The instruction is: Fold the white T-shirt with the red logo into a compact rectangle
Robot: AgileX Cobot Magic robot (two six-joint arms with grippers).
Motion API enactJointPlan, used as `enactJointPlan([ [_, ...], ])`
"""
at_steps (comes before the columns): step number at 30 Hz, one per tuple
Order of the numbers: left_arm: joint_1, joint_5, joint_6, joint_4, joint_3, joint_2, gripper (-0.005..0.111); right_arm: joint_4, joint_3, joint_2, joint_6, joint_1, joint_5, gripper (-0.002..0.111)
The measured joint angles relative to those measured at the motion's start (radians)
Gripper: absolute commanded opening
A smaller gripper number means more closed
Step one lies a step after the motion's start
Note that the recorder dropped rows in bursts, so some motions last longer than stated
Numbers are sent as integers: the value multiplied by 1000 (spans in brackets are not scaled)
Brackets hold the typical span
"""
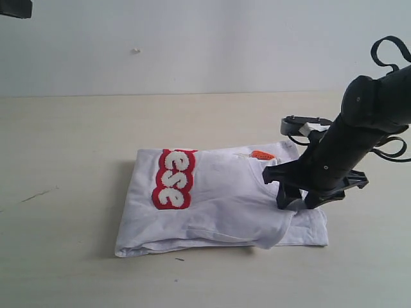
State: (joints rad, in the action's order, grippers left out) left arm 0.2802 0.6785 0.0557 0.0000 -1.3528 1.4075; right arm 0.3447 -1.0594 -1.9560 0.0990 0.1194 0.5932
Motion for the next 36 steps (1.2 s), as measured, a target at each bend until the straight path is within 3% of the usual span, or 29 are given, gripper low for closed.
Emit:
enactJointPlan([
  [5, 0, 0, 0, 0, 0, 0, 0, 31, 0, -6, 21, -2, -34, 53],
  [7, 0, 0, 0, 0, 0, 0, 0, 38, 0, -8, 27, -2, -48, 47],
  [8, 0, 0, 0, 0, 0, 0, 0, 38, 0, -8, 35, -2, -50, 40],
  [9, 0, 0, 0, 0, 0, 0, 0, 38, 0, -10, 43, -2, -53, 21],
  [11, 0, -7, 0, 0, 0, 0, 0, 38, 0, -15, 75, -2, -59, 0],
  [27, 0, -23, 0, 0, 0, 0, 0, -10, -99, 218, 158, -2, 6, 0],
  [36, 0, -29, 0, 0, 0, 0, 0, -401, -145, 260, -2, -2, -4, 0],
])
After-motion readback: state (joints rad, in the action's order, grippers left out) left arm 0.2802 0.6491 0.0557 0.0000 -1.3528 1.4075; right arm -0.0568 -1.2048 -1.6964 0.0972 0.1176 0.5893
